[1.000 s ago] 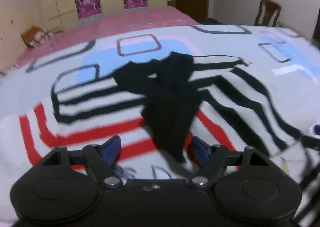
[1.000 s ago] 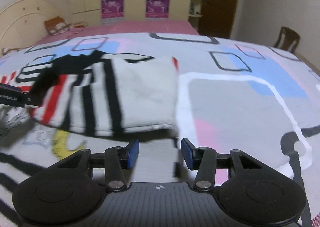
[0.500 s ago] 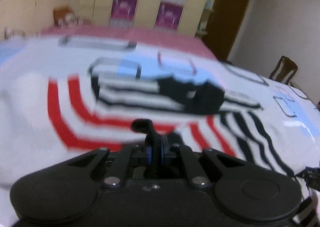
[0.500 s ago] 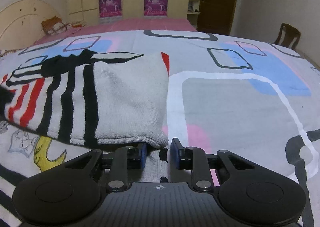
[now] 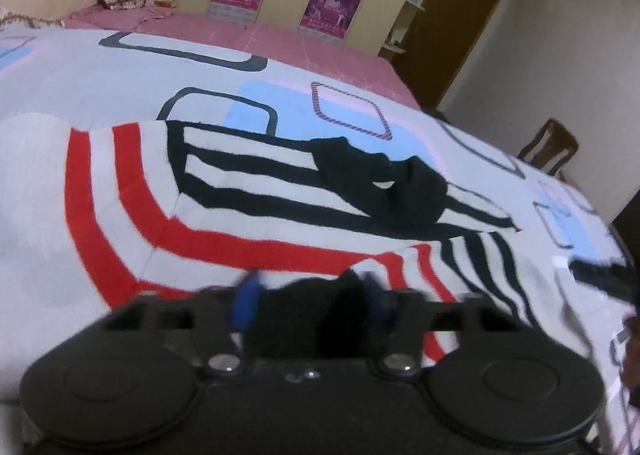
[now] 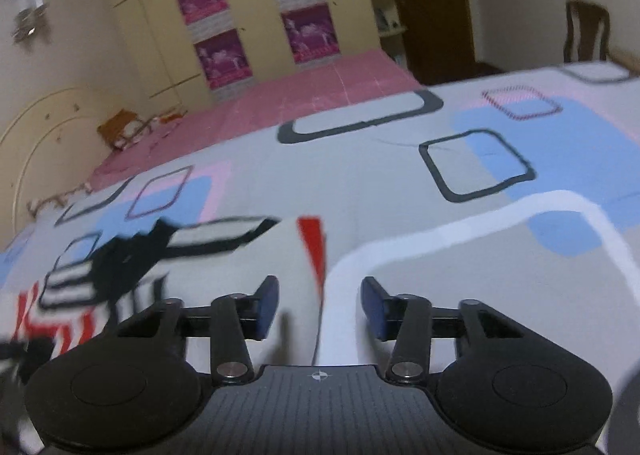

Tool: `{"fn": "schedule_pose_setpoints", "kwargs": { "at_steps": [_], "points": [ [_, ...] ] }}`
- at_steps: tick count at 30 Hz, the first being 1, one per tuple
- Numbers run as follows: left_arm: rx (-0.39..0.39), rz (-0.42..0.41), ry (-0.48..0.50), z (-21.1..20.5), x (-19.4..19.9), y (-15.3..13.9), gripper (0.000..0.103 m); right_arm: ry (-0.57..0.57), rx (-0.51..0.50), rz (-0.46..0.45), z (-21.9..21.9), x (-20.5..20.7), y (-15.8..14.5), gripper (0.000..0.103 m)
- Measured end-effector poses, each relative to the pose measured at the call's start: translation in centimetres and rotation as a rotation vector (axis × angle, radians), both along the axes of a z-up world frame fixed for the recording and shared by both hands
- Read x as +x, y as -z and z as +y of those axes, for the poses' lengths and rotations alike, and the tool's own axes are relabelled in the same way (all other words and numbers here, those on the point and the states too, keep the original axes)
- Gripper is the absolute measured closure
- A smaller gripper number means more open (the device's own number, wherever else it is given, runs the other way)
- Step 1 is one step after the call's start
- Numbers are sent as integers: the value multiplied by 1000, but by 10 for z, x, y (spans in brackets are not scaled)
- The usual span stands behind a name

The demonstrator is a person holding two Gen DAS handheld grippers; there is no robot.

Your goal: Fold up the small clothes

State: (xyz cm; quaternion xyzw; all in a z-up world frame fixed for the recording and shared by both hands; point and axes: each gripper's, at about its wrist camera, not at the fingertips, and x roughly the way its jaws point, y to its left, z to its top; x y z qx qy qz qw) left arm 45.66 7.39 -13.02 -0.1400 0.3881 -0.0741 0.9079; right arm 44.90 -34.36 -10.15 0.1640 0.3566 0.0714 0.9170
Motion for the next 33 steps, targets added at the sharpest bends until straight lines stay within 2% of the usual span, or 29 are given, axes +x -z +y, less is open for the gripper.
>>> {"fn": "schedule_pose_setpoints", "kwargs": {
  "at_steps": [2,5,6,8,10,11,13,15,16,17,18,19,20,22,23,25,27,30,31,33],
  "points": [
    [-23,-2,-1,3,0,3,90,0,56,36,-8,26,10,61],
    [-47,-39,-11,3,-7,5,92,-49,160,101,-16,52,28,62],
    [-52,-67,-24,3,-12,3,93,-73,182,103,-19,55,31,95],
    [-47,-139,-88,7,-28,-1,93,-94,103,73,-16,53,25,97],
    [5,-121,-105,5,-33,5,93,-130,-30,12,-5,43,16,97],
    [22,-97,-98,2,-32,10,93,-148,-75,18,2,42,19,97],
    [59,-104,-93,-3,-30,10,93,-161,-122,16,11,40,24,97],
    [67,-91,-85,-5,-27,8,90,-151,-108,29,7,41,24,96],
    [73,-85,-83,-4,-26,7,81,-152,-112,25,5,39,22,95],
    [80,-83,-96,-3,-28,4,65,-139,-121,23,4,38,19,72],
    [109,-94,-123,-4,-32,-2,52,-101,-146,8,3,33,14,43],
    [156,-129,-150,-10,-37,-11,33,-82,-149,-35,0,25,7,43],
    [175,-184,-142,-19,-43,-20,29,-99,-119,-59,-1,19,1,43],
    [123,-226,-49,-42,-39,-32,31,-181,-85,-46,8,14,-4,71],
    [112,-237,8,-60,-33,-35,31,-232,-103,-42,19,13,-4,87],
    [98,-236,113,-94,-19,-33,32,-341,-116,-37,46,11,-2,88],
    [115,-208,179,-123,-3,-24,33,-416,-139,-53,70,9,1,87],
    [165,-152,174,-139,17,-9,34,-484,-143,-36,87,15,6,87],
    [204,-137,159,-139,20,-4,34,-492,-158,-37,89,16,8,87],
    [259,-106,110,-127,16,1,35,-419,-212,-52,75,24,10,88]
  ]
}}
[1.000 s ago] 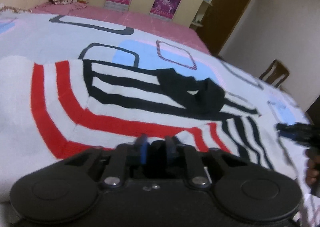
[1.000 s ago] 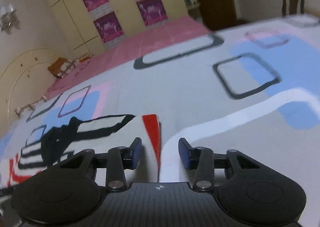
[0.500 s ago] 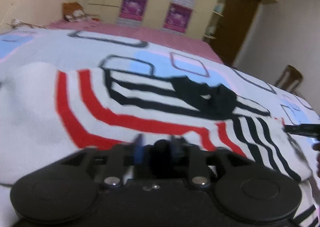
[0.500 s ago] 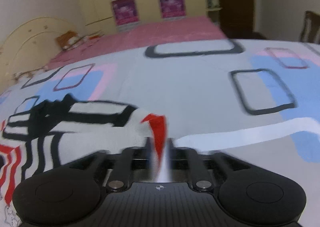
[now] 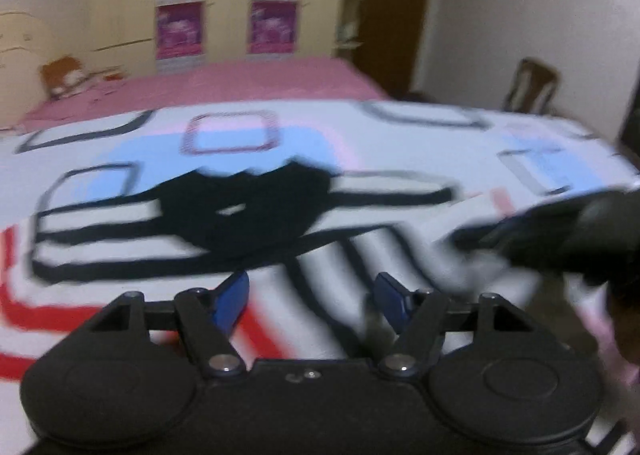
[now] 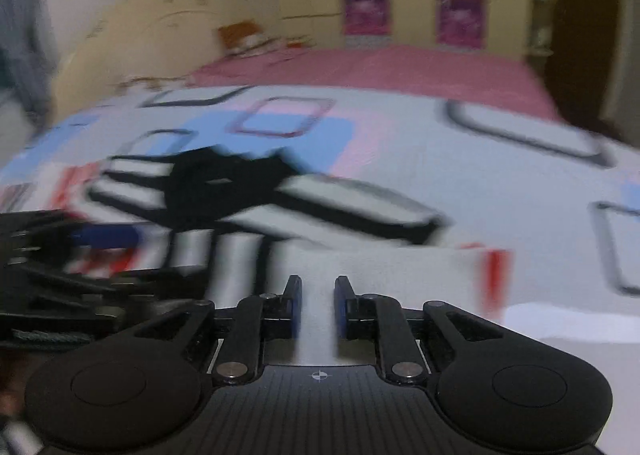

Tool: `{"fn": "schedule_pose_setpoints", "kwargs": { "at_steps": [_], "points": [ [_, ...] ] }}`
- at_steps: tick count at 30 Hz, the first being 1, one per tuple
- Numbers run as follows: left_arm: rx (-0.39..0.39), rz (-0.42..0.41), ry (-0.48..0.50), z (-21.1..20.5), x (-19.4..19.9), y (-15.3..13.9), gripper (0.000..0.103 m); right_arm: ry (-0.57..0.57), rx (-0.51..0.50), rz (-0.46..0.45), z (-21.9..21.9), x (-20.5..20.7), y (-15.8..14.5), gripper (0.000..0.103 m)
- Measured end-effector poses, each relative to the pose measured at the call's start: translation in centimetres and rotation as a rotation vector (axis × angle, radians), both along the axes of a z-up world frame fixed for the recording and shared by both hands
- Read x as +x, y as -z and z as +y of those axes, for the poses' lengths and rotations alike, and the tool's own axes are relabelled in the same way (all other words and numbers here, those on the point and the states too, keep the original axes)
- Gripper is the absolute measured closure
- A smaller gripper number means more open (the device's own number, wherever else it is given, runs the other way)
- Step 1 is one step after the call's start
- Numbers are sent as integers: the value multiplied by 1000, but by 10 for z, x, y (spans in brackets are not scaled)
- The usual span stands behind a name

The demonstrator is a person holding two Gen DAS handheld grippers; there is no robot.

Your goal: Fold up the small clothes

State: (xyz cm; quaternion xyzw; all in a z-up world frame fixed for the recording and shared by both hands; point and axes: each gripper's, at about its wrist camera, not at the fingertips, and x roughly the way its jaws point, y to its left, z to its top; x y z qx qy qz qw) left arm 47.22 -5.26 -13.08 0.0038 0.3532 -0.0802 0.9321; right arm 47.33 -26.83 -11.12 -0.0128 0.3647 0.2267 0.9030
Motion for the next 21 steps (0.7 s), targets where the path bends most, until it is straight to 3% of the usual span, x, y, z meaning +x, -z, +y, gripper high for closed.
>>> {"fn": "schedule_pose_setpoints", "kwargs": {
  "at_steps": [2,4,6,8,12,14,16,17,19,21],
  "points": [
    [61,17,-69,21,-10,6,32,151,-44,7,-30,14,3,87],
    [59,10,-110,41,-21,9,25,228,-100,12,-48,25,11,87],
    [45,24,-139,50,-20,5,22,223,-64,34,-58,28,13,87],
    [42,12,-162,47,-20,-3,30,215,-92,17,-51,25,9,87],
    [25,-66,-59,12,-31,-27,30,141,-25,-56,-32,-3,-19,87],
    [43,-55,-3,-6,-35,-22,30,101,-34,-19,-19,-16,-16,87],
    [72,35,20,-16,-31,-3,29,79,-101,47,-7,-26,2,88],
    [47,16,9,-13,-34,3,28,76,-115,11,-5,-34,6,88],
    [14,21,-11,-7,-39,-5,32,67,-132,24,-5,-42,-3,87],
    [-11,-18,-22,-1,-54,-17,33,63,-71,27,-14,-57,-17,87]
  ]
}}
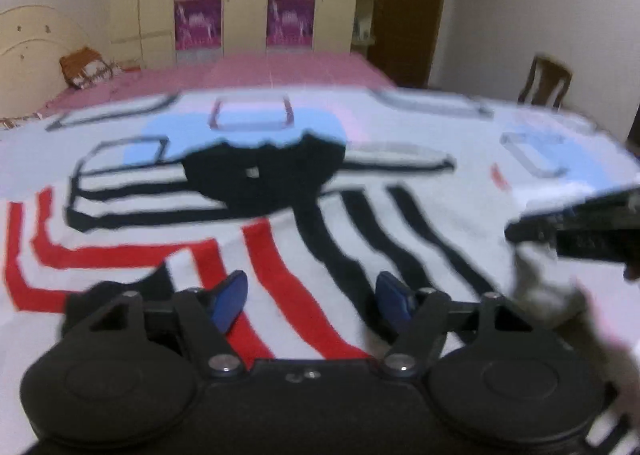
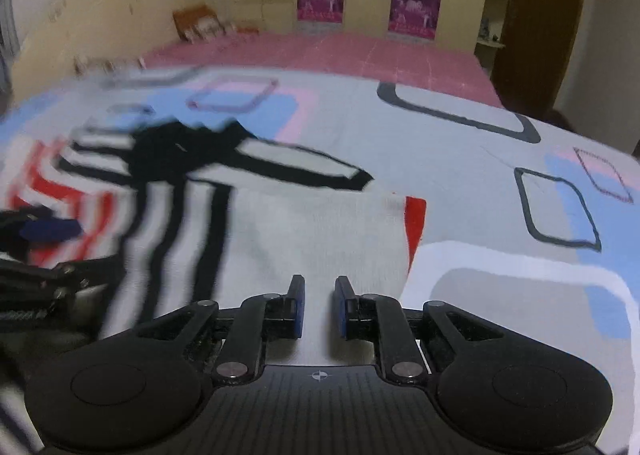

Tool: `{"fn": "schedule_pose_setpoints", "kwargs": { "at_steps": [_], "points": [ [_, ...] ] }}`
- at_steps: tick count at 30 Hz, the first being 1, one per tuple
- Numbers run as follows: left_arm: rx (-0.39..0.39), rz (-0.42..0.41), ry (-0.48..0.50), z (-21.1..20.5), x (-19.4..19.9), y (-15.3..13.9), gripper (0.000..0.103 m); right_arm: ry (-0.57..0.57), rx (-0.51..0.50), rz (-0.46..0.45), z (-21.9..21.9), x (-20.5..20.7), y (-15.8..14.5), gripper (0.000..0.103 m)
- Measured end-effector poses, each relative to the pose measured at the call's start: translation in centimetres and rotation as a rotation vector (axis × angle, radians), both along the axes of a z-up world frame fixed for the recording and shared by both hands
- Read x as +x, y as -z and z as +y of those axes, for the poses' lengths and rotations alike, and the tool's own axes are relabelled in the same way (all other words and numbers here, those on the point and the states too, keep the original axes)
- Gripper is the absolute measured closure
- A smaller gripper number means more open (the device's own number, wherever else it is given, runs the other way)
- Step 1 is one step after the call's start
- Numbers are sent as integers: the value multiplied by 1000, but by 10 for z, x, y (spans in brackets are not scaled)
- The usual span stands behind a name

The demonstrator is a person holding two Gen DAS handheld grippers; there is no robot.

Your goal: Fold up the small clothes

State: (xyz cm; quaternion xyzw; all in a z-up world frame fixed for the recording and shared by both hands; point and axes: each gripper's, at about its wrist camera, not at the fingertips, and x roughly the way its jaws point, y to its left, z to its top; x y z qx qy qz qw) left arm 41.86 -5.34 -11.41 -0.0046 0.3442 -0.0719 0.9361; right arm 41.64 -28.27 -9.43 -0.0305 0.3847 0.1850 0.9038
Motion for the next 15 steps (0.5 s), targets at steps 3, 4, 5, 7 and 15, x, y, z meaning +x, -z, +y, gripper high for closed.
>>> {"fn": "schedule_pose_setpoints", "kwargs": {
  "at_steps": [3,4,5,7,15],
  "points": [
    [12,-9,-5,1,-21,-3,33,-17,9,15,-6,-30,-4,87],
    [20,11,-2,1,-23,2,33,-24,3,38,-6,-39,1,87],
    [43,50,2,0,-22,10,32,-27,-18,66,-3,-44,7,88],
    [52,41,11,-1,-21,15,31,-19,-54,36,3,-57,15,88],
    [56,55,-30,20,-18,12,29,-4,-35,48,11,-59,16,87]
  ]
}}
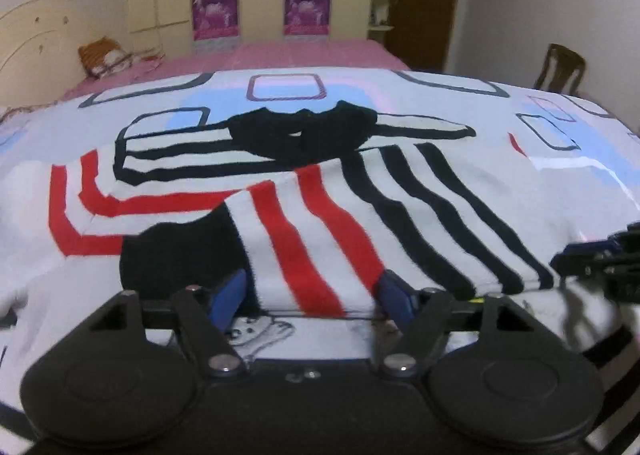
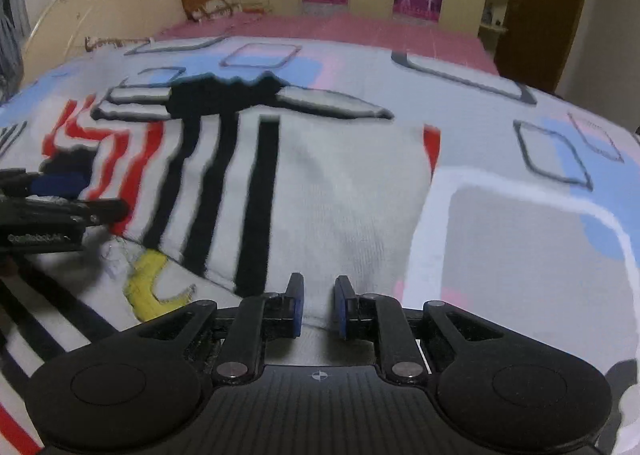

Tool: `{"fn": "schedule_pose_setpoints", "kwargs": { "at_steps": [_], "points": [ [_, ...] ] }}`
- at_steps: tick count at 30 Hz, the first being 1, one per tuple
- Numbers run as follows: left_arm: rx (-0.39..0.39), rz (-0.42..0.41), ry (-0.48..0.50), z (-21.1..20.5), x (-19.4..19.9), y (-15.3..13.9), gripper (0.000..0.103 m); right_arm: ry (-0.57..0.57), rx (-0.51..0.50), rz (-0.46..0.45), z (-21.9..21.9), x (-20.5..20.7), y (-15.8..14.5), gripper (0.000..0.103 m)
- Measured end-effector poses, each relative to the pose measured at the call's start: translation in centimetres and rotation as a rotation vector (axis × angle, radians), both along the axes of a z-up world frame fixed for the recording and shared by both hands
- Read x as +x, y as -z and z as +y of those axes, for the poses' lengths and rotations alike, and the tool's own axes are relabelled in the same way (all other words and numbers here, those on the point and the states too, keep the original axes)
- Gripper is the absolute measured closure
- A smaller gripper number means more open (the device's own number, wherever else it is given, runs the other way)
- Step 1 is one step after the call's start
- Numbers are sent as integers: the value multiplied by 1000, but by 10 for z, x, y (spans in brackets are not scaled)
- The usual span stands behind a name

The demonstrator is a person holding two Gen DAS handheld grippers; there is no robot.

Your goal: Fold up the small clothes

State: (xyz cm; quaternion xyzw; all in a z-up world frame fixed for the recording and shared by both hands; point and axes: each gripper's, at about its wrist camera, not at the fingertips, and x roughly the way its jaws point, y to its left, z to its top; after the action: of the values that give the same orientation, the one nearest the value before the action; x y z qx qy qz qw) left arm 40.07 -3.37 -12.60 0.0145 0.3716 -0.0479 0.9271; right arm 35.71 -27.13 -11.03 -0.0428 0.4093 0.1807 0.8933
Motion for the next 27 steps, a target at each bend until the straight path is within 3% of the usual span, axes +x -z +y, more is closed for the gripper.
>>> {"fn": "schedule_pose_setpoints", "kwargs": {
  "at_steps": [3,6,7,8,9,12,18,22,23,24,27],
  "points": [
    [7,-4,-29,9,-2,-12,29,28,26,16,-6,4,-9,87],
    [-6,-49,-113,36,-16,-20,18,79,49,11,-7,4,-13,82],
    [-16,-59,-151,51,-21,-22,13,90,58,25,-7,5,-12,73],
    [-26,-64,-193,67,-26,-26,9,97,73,27,-6,4,-14,51],
    [-46,-71,-229,87,-32,-29,8,106,90,17,-5,0,-16,44],
    [-98,-99,-351,152,-51,-36,11,129,100,-8,3,-9,-25,44],
    [-198,-130,-621,299,-92,-37,36,203,122,-11,39,-22,-32,45],
    [-363,-126,-791,393,-112,-24,46,245,136,-3,69,-23,-36,45],
    [-396,-120,-819,410,-113,-19,52,258,140,0,75,-23,-37,50],
    [-453,-127,-831,429,-115,-13,54,271,147,5,81,-22,-38,59],
    [-606,-172,-841,463,-117,-4,61,308,165,19,96,-19,-43,60]
  ]
}}
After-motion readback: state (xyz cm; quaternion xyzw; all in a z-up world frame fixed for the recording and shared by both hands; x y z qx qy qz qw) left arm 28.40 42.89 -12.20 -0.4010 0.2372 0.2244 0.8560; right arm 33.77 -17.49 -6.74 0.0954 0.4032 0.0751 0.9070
